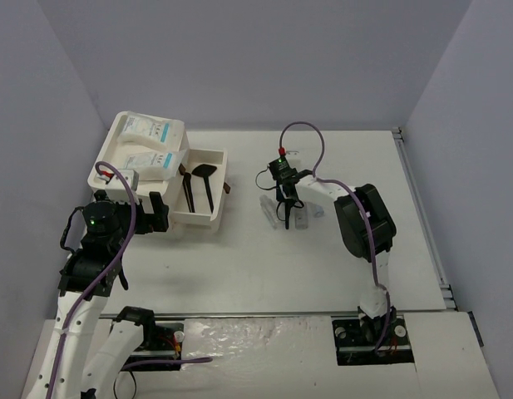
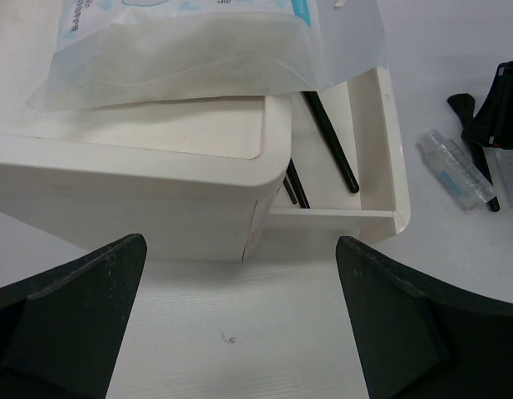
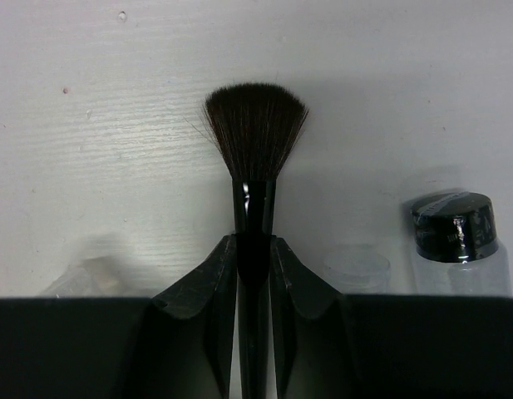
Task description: Organize the makeup
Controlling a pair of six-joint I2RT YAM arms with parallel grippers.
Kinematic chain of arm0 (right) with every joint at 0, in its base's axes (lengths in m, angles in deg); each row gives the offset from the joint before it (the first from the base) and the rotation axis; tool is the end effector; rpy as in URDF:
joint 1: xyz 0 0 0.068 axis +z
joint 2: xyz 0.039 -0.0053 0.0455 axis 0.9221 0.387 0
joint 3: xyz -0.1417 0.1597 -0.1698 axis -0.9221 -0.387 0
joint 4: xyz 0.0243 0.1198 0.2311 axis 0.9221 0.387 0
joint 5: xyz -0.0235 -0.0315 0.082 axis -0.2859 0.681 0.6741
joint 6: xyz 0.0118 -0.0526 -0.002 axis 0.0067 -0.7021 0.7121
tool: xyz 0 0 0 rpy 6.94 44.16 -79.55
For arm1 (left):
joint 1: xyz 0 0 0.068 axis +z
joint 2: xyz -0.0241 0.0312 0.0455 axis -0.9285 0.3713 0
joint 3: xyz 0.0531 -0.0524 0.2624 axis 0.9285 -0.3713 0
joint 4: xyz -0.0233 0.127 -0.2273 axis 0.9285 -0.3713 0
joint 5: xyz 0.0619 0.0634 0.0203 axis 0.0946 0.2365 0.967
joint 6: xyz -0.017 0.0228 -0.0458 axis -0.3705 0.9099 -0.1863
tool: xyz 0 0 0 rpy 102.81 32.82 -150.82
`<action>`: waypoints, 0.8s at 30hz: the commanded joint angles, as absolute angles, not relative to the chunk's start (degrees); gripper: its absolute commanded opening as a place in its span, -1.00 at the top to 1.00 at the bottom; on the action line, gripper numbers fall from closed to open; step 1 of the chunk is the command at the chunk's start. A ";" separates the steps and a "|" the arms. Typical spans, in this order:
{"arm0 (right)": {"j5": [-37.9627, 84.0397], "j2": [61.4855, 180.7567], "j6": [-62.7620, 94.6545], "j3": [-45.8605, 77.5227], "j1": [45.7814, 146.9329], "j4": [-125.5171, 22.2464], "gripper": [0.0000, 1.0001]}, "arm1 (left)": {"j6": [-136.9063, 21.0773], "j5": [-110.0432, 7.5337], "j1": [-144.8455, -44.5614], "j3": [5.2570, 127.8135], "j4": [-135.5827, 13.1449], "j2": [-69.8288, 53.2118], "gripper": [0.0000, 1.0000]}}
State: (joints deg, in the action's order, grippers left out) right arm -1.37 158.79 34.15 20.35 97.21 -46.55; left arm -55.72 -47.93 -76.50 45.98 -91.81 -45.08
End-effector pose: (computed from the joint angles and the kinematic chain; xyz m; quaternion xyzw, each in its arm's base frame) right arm 0.3978 0.2175 0.1636 0.0172 0.9132 0.0582 0.4030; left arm 0.1425 -0.0238 0.3625 0.0185 0.7955 -0.1268 0.5922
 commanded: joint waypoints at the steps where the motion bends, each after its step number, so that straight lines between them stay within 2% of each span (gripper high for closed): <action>1: -5.25 149.33 31.36 21.83 97.29 -45.18 1.00 | -55.74 -48.48 -76.73 47.28 -89.25 -44.25 -0.94; 11: 2.81 140.52 37.52 28.60 103.21 -49.76 1.00 | -55.65 -48.09 -76.73 47.28 -89.25 -44.08 -0.94; 24: 6.52 148.10 59.43 33.09 110.93 -73.67 1.00 | -55.56 -47.56 -76.73 47.10 -89.34 -44.87 -0.94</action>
